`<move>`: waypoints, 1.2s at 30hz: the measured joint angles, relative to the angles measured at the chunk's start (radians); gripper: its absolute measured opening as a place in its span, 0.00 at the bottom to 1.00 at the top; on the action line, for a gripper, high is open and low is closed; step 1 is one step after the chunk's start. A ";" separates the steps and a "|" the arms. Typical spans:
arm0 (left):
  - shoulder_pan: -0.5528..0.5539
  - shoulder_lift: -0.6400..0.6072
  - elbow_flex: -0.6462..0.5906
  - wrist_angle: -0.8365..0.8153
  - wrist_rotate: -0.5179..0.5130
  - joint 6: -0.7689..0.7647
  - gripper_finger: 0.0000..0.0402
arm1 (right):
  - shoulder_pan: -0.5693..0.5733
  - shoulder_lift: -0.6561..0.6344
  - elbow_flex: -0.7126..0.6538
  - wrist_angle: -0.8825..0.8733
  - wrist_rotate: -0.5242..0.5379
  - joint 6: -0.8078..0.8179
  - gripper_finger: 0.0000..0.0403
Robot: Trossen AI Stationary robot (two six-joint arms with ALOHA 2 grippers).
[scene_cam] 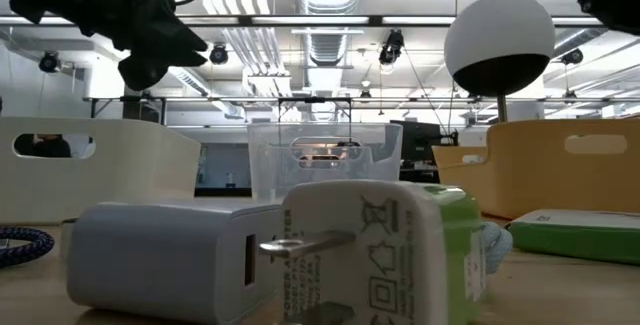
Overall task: Pick and place items into bin
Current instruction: Put the white charger cable into the white bin
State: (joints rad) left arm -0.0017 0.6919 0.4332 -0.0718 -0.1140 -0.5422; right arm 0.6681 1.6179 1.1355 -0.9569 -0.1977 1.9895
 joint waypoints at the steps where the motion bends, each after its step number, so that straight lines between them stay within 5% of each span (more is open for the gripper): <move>1: 0.000 -0.001 0.000 0.000 0.012 0.000 0.25 | 0.000 0.030 0.018 0.003 0.002 -0.004 0.54; 9: 0.000 -0.017 0.001 -0.049 0.057 0.000 0.27 | 0.007 0.163 0.074 0.006 -0.014 0.056 0.54; 25: 0.000 -0.022 0.000 -0.052 0.056 0.000 0.27 | 0.032 0.167 -0.071 0.200 -0.014 0.089 0.53; 36: 0.000 -0.013 -0.001 -0.052 0.052 0.000 0.27 | 0.037 0.164 -0.082 0.205 -0.021 0.073 0.17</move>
State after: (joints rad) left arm -0.0013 0.6792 0.4324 -0.1242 -0.0620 -0.5423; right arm 0.7047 1.7817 1.0537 -0.7519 -0.2183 2.0621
